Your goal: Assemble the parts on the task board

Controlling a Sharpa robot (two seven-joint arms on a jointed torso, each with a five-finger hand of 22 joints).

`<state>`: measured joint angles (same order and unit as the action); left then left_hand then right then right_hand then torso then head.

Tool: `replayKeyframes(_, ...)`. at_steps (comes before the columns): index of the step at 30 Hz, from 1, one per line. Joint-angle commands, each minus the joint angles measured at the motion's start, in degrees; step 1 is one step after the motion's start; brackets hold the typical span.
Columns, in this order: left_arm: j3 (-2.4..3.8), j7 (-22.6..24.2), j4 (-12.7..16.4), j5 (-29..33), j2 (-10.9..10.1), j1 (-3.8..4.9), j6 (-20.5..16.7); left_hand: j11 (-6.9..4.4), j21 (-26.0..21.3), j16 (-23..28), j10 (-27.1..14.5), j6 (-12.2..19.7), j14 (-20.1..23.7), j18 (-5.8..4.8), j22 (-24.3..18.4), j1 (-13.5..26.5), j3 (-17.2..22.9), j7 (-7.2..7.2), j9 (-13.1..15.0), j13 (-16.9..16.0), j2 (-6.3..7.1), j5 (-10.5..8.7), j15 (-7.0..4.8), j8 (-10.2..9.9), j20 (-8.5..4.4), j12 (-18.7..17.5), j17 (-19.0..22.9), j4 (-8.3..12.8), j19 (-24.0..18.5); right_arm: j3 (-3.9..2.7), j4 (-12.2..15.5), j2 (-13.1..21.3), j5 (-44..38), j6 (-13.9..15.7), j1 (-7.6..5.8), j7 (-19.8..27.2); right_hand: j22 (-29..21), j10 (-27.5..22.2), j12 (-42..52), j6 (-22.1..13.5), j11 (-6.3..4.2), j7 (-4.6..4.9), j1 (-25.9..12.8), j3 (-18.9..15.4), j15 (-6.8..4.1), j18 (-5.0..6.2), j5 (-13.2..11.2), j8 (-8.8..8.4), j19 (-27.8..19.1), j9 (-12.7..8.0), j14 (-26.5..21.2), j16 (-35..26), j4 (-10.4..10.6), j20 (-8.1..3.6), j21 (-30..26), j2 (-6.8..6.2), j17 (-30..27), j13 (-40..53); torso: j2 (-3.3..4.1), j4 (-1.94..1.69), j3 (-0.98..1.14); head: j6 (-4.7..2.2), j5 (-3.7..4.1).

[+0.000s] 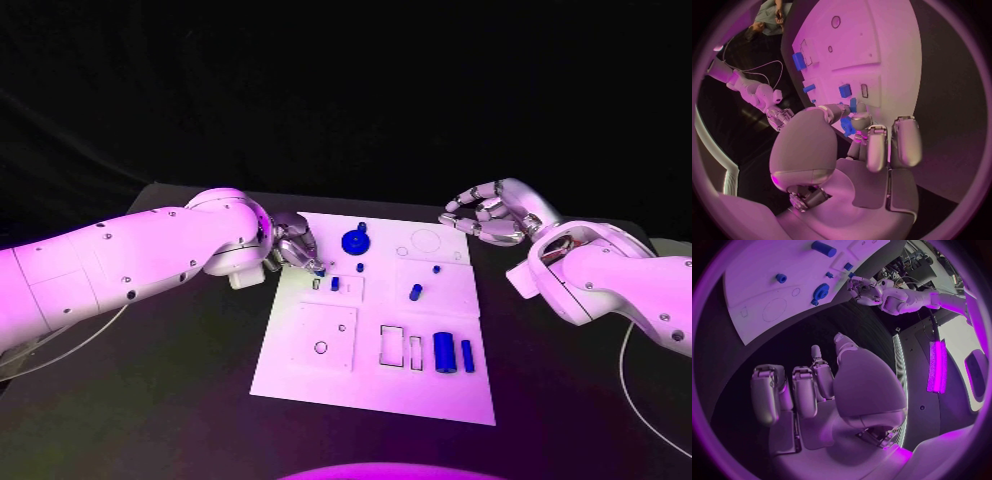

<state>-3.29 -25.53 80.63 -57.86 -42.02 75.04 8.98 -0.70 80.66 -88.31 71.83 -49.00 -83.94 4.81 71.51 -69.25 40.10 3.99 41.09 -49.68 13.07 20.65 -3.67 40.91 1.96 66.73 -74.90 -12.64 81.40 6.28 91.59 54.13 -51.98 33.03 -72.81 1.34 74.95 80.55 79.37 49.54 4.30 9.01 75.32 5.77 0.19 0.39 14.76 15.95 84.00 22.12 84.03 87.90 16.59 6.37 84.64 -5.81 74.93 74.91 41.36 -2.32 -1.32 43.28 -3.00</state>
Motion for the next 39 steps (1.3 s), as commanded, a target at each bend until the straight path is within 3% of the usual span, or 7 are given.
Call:
replayKeyframes(1, -0.04, -0.3, 0.4, -4.0, 0.0, -0.3, 0.4, 0.12, 0.3, -0.3, 0.4, -0.6, -5.4, -0.9, 0.1, 0.3, 11.0, 0.0, 0.1, 0.0, -0.15, 0.32, -0.4, 0.4, 0.07, 0.3, -12.8, 11.0, 0.3, 0.0, 0.0, 0.0, -0.2, -0.6, 0.09, 0.5, 11.0, 0.2, 0.2, 0.1, -0.33, -0.29, -0.5, -0.2, -0.37, 1.13, 0.1, 0.24, 2.7, 0.1, 4.4, -0.2, 0.0, -0.5, -0.3, -0.13, 7.7, 4.0, 0.08, 0.08, 0.04, 0.07, -0.13)
replayKeyframes(19, -0.16, -2.3, 1.0, -6.0, 0.0, -0.83, 3.8, -0.02, 0.4, -0.4, 0.9, -1.0, -5.4, -0.95, 0.3, 0.6, 11.2, -0.14, 0.1, -0.6, 0.2, 1.3, -0.54, 0.5, 0.0, 0.6, -13.0, 11.3, 0.4, 0.0, 0.0, 0.0, 0.0, -0.6, 0.18, 0.5, 11.0, 0.2, 0.2, 0.1, -0.33, -0.29, -0.5, -0.2, -0.37, 1.13, 0.1, 0.24, 2.7, 0.1, 4.4, -0.2, 0.0, -0.5, -0.3, -0.13, 7.7, 4.0, 0.09, 0.07, 0.13, 0.38, -0.11)
replayKeyframes(24, -0.15, -2.4, 1.2, -6.2, -0.1, -0.89, 4.7, -0.06, 0.4, -0.5, 0.9, -1.1, -5.5, -0.96, 0.4, 0.7, 11.3, -0.18, 0.1, -0.6, 0.31, 1.61, -0.57, 0.5, -0.02, 0.6, -13.1, 11.4, 0.4, 0.0, 0.0, 0.0, 0.2, -0.6, 0.19, 0.6, 11.0, 0.2, 0.1, 0.0, -0.34, -0.31, -0.7, -0.2, -0.39, 1.15, 0.2, 0.33, 2.7, 0.1, 4.4, -0.2, 0.0, -0.52, -0.4, -0.09, 7.7, 3.9, 0.08, 0.08, 0.08, 0.37, -0.08)
replayKeyframes(39, -0.13, -2.8, 1.4, -7.0, -0.2, -0.94, 4.9, -0.08, 0.4, -0.5, 1.1, -1.2, -5.5, -0.96, 0.4, 0.8, 11.3, -0.21, 0.1, -0.8, 0.41, 1.79, -0.59, 0.5, -0.03, 0.8, -13.1, 11.6, 0.4, 0.0, 0.0, 0.1, 0.4, -0.6, 0.21, 0.6, 11.0, 0.2, 0.1, 0.0, -0.35, -0.31, -0.7, -0.2, -0.39, 1.15, 0.2, 0.34, 2.7, 0.1, 4.4, -0.2, -0.1, -0.52, -0.4, -0.08, 7.7, 3.9, 0.12, -0.01, 0.08, 0.55, 0.0)
